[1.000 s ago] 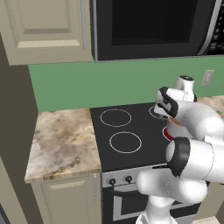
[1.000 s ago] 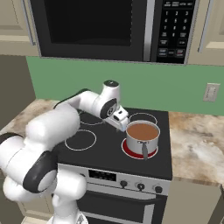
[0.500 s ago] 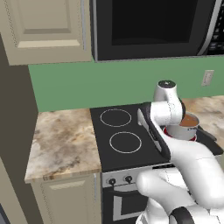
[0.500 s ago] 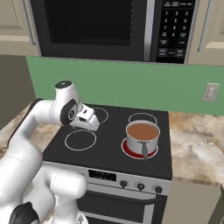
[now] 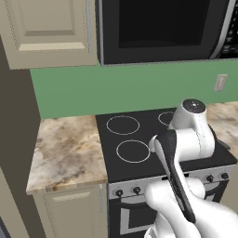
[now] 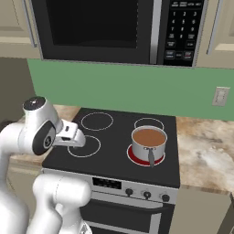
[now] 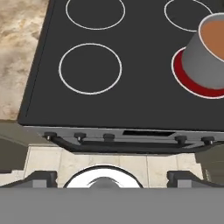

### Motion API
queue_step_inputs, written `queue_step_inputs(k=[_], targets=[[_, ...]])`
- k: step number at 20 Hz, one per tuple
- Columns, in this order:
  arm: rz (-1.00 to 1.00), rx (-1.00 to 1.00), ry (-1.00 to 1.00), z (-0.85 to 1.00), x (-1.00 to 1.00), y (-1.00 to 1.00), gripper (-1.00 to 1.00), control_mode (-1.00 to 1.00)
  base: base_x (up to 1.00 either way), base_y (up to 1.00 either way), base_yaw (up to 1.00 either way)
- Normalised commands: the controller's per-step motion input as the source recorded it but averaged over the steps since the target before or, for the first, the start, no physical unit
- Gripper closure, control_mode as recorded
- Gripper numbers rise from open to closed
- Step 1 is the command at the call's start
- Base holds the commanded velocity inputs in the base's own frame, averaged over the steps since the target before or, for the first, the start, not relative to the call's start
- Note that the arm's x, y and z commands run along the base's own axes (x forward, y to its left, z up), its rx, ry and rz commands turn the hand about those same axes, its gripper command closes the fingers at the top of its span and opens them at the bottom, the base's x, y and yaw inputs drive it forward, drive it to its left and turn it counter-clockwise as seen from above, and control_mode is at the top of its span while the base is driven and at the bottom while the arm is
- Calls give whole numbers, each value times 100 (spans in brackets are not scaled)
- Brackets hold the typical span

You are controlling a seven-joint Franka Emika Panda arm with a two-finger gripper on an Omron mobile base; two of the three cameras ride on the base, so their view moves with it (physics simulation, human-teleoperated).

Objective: Pick up the sugar cube(s) and place them in the saucepan with hot chocolate.

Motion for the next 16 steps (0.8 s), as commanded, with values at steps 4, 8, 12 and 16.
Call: queue_step_inputs(k=[4, 8, 12, 16], targets=[[16, 0, -4, 31, -60, 20, -100, -100, 0, 0, 0], [9, 0, 0, 24, -14, 32, -100, -100, 0, 0, 0], [0, 0, 8, -11, 11, 26, -100, -100, 0, 0, 0], [-13, -4, 11, -25, 38, 49, -100, -100, 0, 0, 0]])
